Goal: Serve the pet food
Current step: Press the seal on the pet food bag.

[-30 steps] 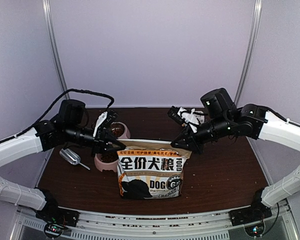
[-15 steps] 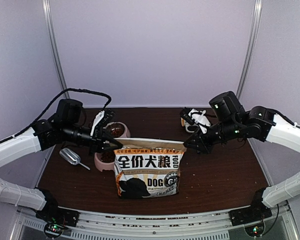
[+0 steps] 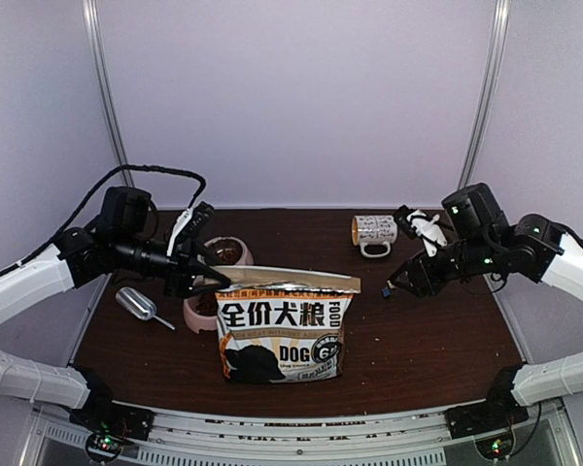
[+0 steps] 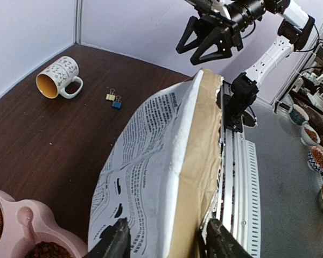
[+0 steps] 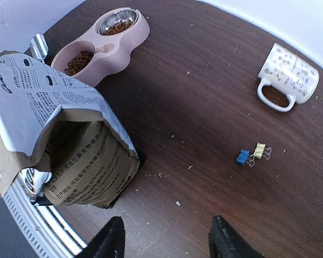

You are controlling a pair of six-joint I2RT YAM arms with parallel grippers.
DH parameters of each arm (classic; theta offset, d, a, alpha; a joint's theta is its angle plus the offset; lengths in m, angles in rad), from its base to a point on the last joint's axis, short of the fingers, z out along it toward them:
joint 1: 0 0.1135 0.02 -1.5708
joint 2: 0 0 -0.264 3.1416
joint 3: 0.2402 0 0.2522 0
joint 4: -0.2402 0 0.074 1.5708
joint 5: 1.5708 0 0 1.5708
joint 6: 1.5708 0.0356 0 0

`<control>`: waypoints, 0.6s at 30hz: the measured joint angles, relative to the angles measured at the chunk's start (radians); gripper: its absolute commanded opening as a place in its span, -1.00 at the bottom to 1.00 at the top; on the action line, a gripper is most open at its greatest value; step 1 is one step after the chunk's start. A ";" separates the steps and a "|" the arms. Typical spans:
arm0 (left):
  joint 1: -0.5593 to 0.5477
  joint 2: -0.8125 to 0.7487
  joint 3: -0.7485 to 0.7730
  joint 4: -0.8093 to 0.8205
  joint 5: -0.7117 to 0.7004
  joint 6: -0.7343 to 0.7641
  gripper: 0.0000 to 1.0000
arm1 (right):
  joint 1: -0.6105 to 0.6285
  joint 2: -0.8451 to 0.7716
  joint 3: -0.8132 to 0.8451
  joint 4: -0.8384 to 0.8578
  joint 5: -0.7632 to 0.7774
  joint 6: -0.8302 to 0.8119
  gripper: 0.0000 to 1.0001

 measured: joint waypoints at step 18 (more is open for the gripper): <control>0.275 -0.147 0.022 0.137 -0.182 -0.323 0.62 | -0.375 0.325 -0.105 0.292 -0.062 0.227 0.03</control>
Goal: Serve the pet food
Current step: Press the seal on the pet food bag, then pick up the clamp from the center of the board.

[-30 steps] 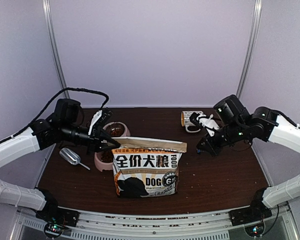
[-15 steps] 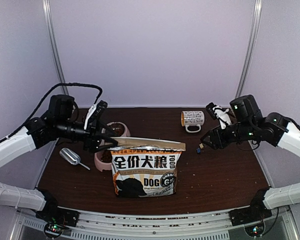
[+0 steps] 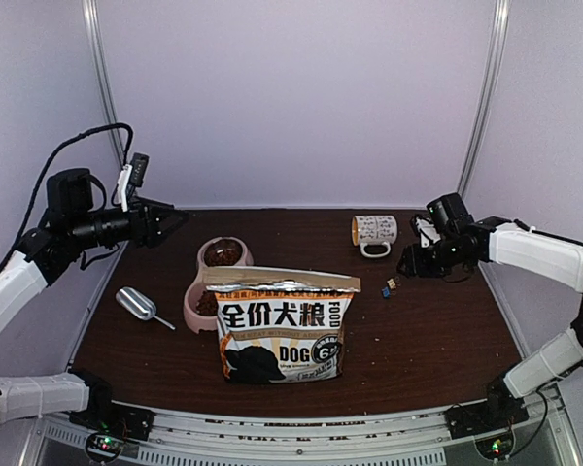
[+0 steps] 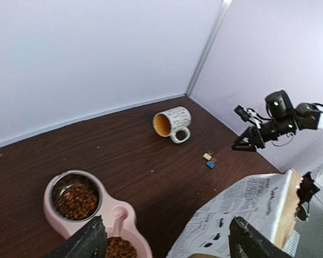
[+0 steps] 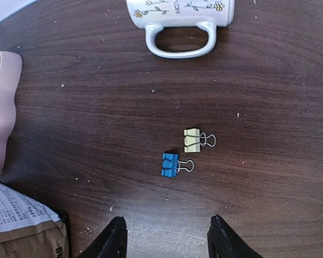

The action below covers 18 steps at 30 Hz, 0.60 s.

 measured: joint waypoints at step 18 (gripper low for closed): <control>0.191 -0.114 -0.126 -0.048 -0.170 0.063 0.63 | -0.068 0.304 0.104 0.101 -0.061 -0.005 -0.16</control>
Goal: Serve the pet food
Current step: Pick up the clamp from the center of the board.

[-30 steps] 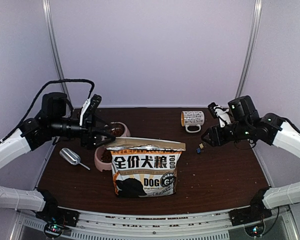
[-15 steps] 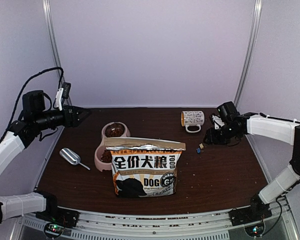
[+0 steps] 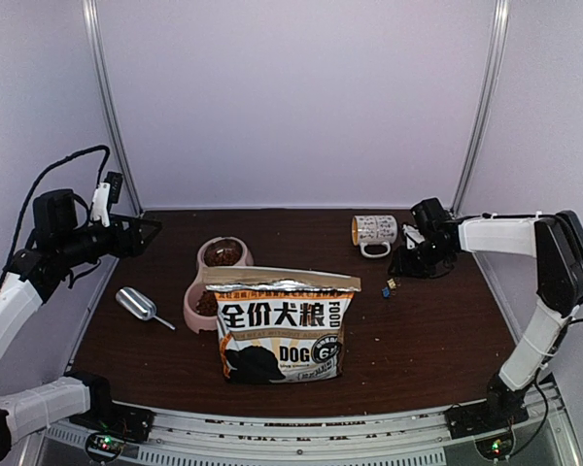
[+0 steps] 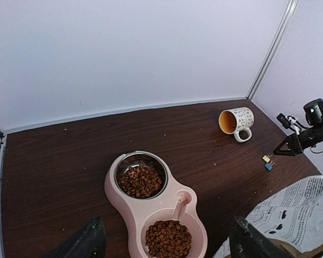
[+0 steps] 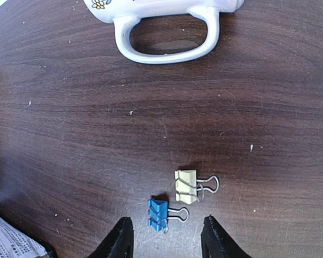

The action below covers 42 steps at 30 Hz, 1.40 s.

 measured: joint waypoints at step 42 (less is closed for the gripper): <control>0.000 -0.005 -0.009 0.001 0.006 0.005 0.63 | -0.029 0.125 0.055 0.043 0.023 0.056 -0.51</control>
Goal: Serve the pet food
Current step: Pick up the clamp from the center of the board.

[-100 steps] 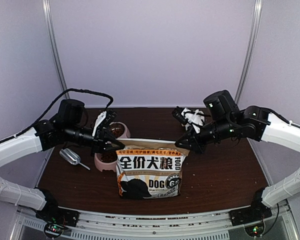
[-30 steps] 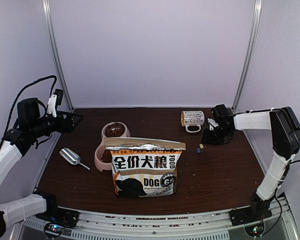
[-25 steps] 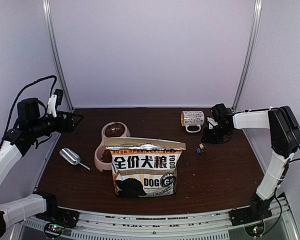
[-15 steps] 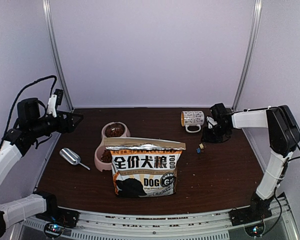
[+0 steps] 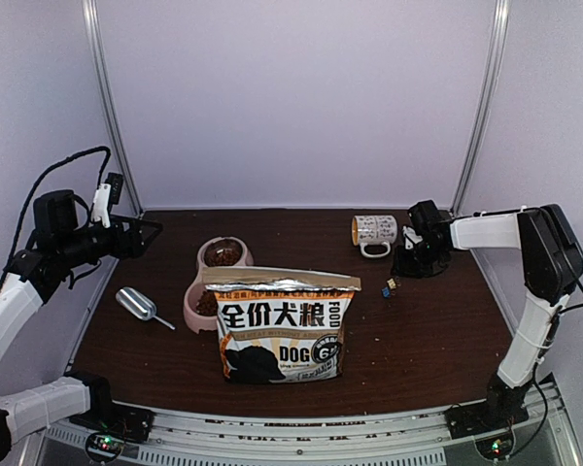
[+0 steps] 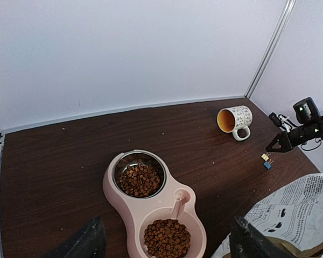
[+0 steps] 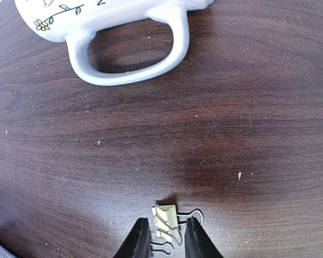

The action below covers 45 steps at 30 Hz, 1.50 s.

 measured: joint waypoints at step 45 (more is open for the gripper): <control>0.000 -0.014 0.000 0.022 0.012 -0.121 0.51 | 0.024 -0.186 -0.053 0.040 0.019 -0.002 -1.00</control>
